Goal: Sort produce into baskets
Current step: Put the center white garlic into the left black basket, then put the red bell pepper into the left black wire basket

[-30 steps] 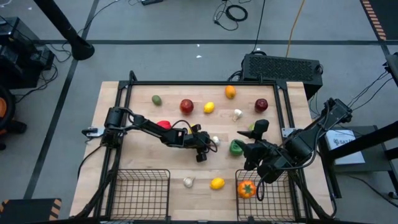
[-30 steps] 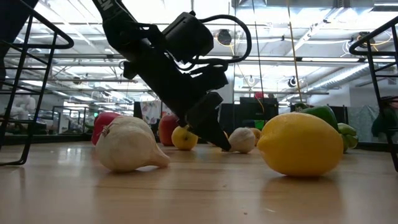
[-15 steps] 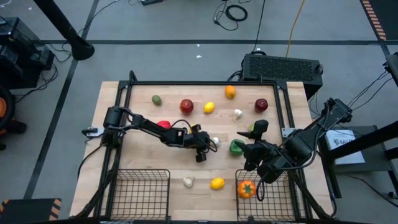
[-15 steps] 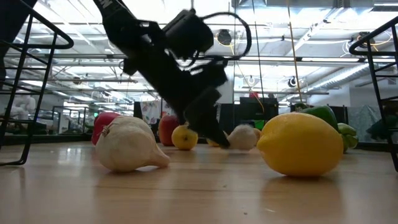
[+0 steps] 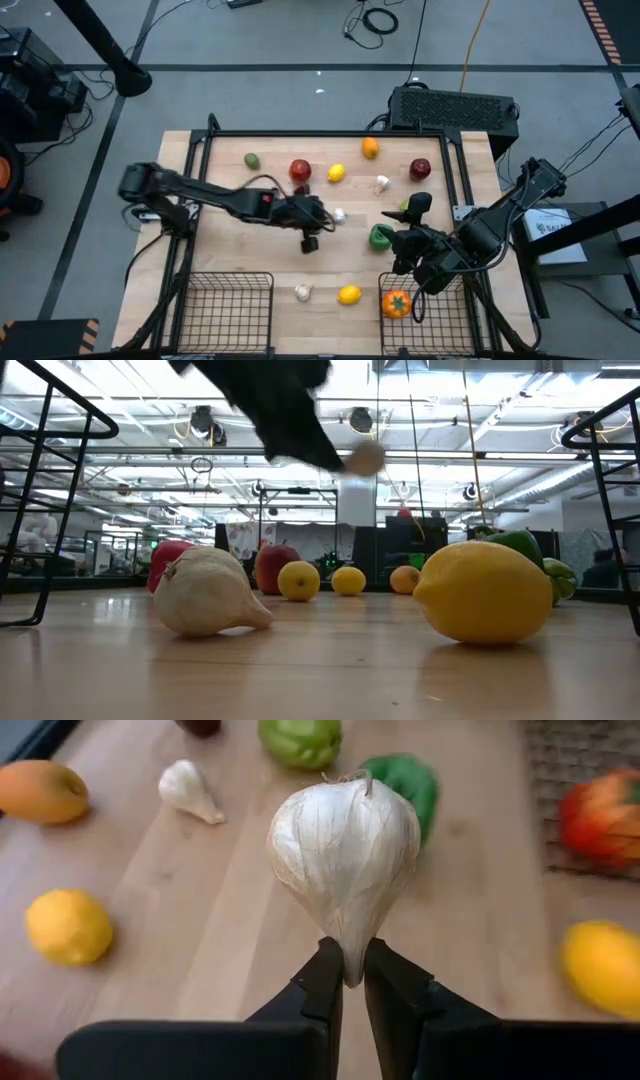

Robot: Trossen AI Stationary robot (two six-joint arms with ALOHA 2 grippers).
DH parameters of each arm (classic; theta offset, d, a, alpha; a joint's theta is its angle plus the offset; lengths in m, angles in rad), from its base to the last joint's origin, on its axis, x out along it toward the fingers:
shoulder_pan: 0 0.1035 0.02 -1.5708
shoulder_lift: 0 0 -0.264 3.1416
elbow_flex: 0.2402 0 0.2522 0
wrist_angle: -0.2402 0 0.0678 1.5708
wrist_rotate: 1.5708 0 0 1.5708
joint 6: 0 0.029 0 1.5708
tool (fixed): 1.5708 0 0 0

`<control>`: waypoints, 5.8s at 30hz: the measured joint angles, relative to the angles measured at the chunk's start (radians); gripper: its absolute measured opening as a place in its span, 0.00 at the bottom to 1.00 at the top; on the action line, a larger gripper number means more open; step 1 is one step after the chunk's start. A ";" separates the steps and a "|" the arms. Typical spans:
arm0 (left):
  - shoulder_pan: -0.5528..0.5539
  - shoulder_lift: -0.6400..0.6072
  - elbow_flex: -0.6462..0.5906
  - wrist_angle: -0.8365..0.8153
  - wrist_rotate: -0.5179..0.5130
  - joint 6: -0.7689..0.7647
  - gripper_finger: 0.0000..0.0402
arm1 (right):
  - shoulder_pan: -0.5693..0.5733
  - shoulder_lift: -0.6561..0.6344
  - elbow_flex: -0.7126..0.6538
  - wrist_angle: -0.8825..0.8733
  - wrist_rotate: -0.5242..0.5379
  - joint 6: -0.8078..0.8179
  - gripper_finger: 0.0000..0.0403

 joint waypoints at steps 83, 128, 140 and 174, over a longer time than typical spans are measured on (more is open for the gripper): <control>-0.681 -0.172 0.144 -0.697 -0.578 -0.889 0.38 | 0.034 0.179 0.000 0.156 -0.201 0.162 0.42; -0.116 -0.178 0.030 -1.155 -0.158 -0.628 0.38 | -0.124 0.232 0.000 0.215 -0.338 -0.092 0.42; 0.053 -0.198 -0.106 -1.052 -0.044 -0.431 0.46 | -0.094 0.218 0.000 0.224 -0.498 -0.047 0.42; 0.177 -0.200 -0.354 -0.675 -0.068 -0.266 0.52 | -0.081 0.218 0.000 0.299 -0.484 -0.097 0.42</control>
